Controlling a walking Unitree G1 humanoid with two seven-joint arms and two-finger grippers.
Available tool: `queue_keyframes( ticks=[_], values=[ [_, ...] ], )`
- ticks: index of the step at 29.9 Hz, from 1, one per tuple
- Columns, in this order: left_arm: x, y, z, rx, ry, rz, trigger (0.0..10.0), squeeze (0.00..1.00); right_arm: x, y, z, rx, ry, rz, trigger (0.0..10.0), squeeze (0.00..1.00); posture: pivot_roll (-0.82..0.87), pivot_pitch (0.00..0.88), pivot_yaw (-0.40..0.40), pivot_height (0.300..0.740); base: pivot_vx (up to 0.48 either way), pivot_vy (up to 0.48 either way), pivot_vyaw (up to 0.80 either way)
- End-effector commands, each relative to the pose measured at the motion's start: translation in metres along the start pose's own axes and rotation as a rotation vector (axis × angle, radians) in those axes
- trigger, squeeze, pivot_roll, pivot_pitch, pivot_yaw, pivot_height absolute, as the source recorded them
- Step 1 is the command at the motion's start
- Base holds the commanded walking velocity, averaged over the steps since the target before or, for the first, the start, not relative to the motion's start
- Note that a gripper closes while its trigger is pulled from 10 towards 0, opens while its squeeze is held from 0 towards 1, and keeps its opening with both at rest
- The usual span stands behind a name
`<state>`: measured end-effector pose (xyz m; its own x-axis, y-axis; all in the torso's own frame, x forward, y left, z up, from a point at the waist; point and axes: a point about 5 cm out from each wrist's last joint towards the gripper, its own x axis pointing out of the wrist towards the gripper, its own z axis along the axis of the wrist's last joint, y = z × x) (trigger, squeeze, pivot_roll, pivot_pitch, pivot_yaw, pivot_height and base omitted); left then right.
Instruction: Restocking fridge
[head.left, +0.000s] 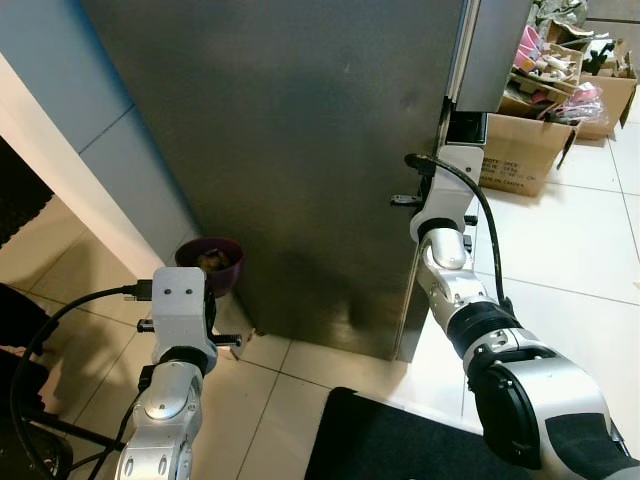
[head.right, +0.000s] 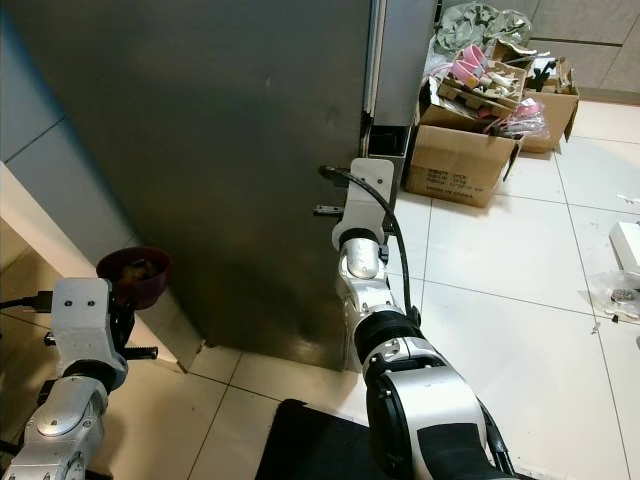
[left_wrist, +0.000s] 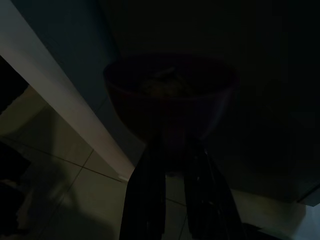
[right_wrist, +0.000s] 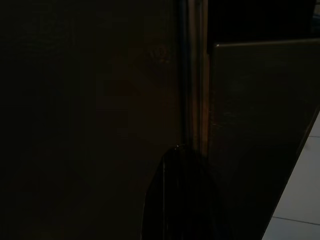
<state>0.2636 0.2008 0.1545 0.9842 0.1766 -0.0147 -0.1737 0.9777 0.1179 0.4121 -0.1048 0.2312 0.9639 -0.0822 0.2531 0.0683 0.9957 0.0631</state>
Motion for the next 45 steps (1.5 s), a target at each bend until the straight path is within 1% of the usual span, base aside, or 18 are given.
queue_keyframes(
  ticks=[1, 13, 15, 25, 28, 31, 34, 36, 45],
  values=[
    [0.001, 0.007, 0.002, 0.033, -0.007, 0.014, 10.0, 0.0, -0.001, 0.001, 0.001, 0.009, -0.015, -0.009, 10.0, 0.0, 0.17, 0.218, 0.112, 0.71, 0.0, 0.0, 0.0],
    [0.002, 0.005, 0.003, 0.03, -0.01, 0.007, 10.0, 0.0, -0.004, 0.005, -0.001, 0.025, -0.031, -0.003, 10.0, 0.0, 0.17, 0.218, 0.113, 0.71, 0.0, 0.0, 0.0],
    [0.003, 0.005, 0.003, 0.029, -0.009, 0.008, 10.0, 0.0, -0.005, 0.008, 0.0, 0.042, -0.036, 0.001, 10.0, 0.0, 0.16, 0.221, 0.112, 0.71, 0.0, 0.0, 0.0],
    [0.003, 0.003, 0.002, 0.024, -0.007, 0.006, 10.0, 0.0, -0.008, 0.015, 0.0, 0.053, -0.044, 0.015, 10.0, 0.0, 0.16, 0.224, 0.108, 0.71, 0.0, 0.0, 0.0],
    [0.003, 0.003, 0.002, 0.023, -0.007, 0.005, 10.0, 0.0, -0.008, 0.014, 0.0, 0.044, -0.048, 0.01, 10.0, 0.0, 0.16, 0.224, 0.108, 0.71, 0.0, 0.0, 0.0],
    [0.003, 0.003, 0.002, 0.022, -0.007, 0.006, 10.0, 0.0, -0.007, 0.013, 0.004, 0.016, -0.073, 0.002, 10.0, 0.0, 0.16, 0.224, 0.108, 0.71, 0.0, 0.0, 0.0],
    [0.003, 0.002, 0.001, 0.022, -0.006, 0.006, 10.0, 0.0, -0.007, 0.008, 0.006, -0.005, -0.092, -0.042, 10.0, 0.0, 0.15, 0.225, 0.106, 0.71, 0.0, 0.0, 0.0],
    [0.003, 0.002, 0.001, 0.022, -0.006, 0.006, 10.0, 0.0, -0.008, 0.006, 0.004, -0.005, -0.091, -0.06, 10.0, 0.0, 0.15, 0.226, 0.107, 0.71, 0.0, 0.0, 0.0],
    [0.004, 0.001, 0.002, 0.02, -0.007, 0.002, 10.0, 0.0, -0.008, -0.002, 0.0, -0.02, -0.075, -0.069, 10.0, 0.0, 0.15, 0.222, 0.108, 0.71, 0.0, 0.0, 0.0]
  ],
)
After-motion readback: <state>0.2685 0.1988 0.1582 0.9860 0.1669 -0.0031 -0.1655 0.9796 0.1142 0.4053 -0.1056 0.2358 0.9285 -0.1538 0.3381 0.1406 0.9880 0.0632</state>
